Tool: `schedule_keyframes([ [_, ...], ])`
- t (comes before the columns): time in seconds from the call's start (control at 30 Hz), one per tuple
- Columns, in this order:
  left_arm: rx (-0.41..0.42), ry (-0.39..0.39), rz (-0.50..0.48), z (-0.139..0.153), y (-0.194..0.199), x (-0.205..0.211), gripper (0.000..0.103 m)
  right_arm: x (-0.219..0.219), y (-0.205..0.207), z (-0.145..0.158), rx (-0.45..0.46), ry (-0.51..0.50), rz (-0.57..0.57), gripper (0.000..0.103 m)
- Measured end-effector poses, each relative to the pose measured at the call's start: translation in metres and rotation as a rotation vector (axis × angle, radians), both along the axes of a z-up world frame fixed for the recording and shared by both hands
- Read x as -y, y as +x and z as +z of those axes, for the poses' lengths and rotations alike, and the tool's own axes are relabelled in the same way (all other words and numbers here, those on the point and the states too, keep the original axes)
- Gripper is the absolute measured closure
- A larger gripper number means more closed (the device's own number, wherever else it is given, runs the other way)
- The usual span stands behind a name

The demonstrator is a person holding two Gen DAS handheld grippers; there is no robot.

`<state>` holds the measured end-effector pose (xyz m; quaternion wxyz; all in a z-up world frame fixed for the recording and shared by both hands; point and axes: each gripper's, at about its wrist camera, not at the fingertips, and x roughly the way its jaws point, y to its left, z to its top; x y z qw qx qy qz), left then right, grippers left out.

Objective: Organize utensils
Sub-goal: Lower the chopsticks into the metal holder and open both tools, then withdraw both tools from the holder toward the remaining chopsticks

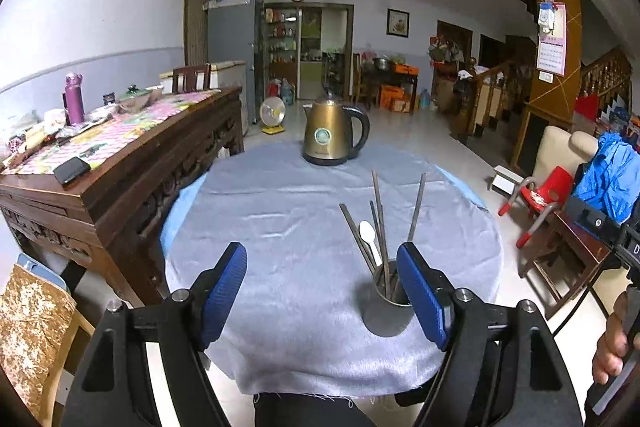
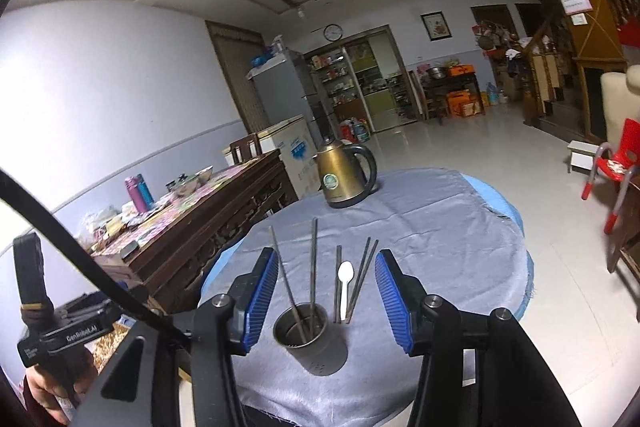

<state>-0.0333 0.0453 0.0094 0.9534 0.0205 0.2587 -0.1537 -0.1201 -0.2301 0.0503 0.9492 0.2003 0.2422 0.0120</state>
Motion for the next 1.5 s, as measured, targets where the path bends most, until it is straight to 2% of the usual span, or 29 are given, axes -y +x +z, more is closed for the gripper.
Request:
schedule_keyframes([
  [0.3,0.042,0.037,0.024,0.007,-0.005,0.005,0.023,-0.014,0.006,-0.012,-0.032,0.017,0.054,0.049],
  [0.5,0.070,0.043,0.035,0.013,-0.007,0.005,0.018,-0.016,0.003,-0.013,-0.030,0.031,0.077,0.048],
  [1.07,0.060,0.108,0.070,-0.002,-0.002,0.011,0.017,-0.037,0.011,-0.025,-0.064,0.021,0.142,0.044],
  [1.3,0.027,0.140,0.070,-0.019,0.008,0.016,0.017,-0.036,0.016,-0.032,-0.079,0.029,0.143,0.044],
  [1.5,-0.053,0.145,0.097,-0.047,0.040,0.005,0.017,-0.029,0.035,-0.052,-0.129,0.030,0.131,0.044],
])
